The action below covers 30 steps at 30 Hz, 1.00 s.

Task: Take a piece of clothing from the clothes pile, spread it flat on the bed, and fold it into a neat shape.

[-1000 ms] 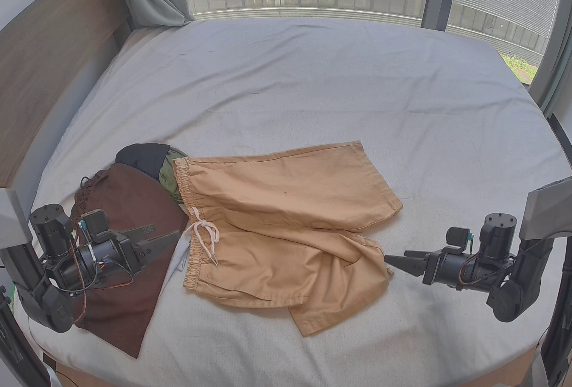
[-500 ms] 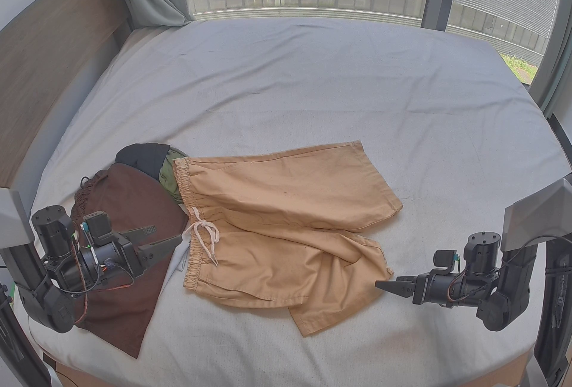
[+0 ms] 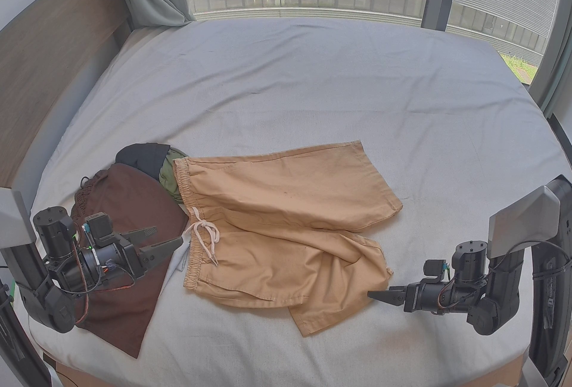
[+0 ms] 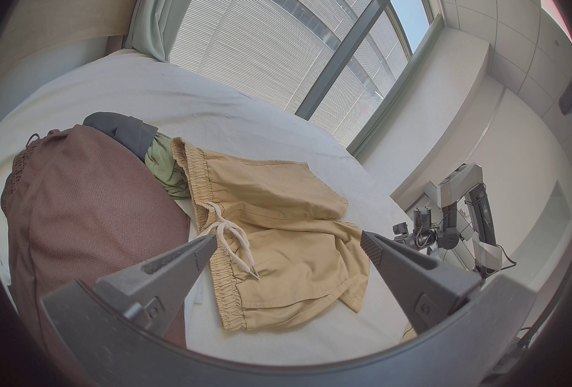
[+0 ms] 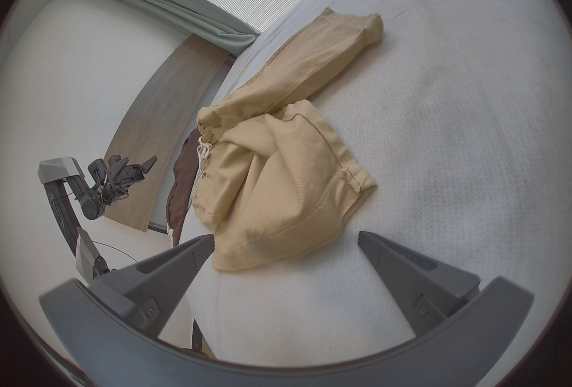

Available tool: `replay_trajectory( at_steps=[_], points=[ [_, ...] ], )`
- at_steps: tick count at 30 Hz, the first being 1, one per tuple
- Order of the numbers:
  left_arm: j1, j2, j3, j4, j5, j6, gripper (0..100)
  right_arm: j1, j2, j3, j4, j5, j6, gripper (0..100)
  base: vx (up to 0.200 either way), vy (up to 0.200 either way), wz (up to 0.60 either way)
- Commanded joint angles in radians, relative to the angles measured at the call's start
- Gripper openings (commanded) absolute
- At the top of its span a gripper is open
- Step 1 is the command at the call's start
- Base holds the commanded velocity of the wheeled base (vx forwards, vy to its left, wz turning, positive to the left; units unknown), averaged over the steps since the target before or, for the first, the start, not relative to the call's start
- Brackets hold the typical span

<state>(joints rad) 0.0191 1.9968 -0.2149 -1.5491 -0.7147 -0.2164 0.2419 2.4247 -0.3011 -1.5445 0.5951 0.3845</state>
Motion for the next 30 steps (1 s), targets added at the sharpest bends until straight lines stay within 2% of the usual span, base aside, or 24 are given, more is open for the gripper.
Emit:
replay_trajectory(
  at_steps=[1, 4, 12, 20, 30],
  points=[
    [0.001, -0.001, -0.003, 0.000, 0.000, -0.001, 100, 0.019, 0.030, -0.009, 0.001, 0.000, 0.004, 100, 0.000, 0.000, 0.00],
    [0.005, -0.003, -0.006, 0.000, 0.000, -0.001, 100, 0.027, 0.031, -0.016, 0.001, 0.000, 0.008, 100, 0.000, 0.000, 0.00],
    [0.005, -0.006, -0.006, -0.002, 0.000, 0.002, 100, 0.059, -0.007, -0.027, 0.000, 0.000, 0.105, 100, 0.000, 0.000, 0.00],
    [0.010, -0.009, -0.006, -0.002, 0.003, 0.005, 100, 0.057, -0.021, -0.035, 0.000, 0.000, 0.106, 100, 0.000, 0.000, 0.00],
    [0.036, -0.072, 0.022, 0.001, 0.014, 0.068, 100, 0.054, -0.021, -0.046, 0.000, 0.000, 0.106, 100, 0.000, 0.000, 0.00]
  ],
)
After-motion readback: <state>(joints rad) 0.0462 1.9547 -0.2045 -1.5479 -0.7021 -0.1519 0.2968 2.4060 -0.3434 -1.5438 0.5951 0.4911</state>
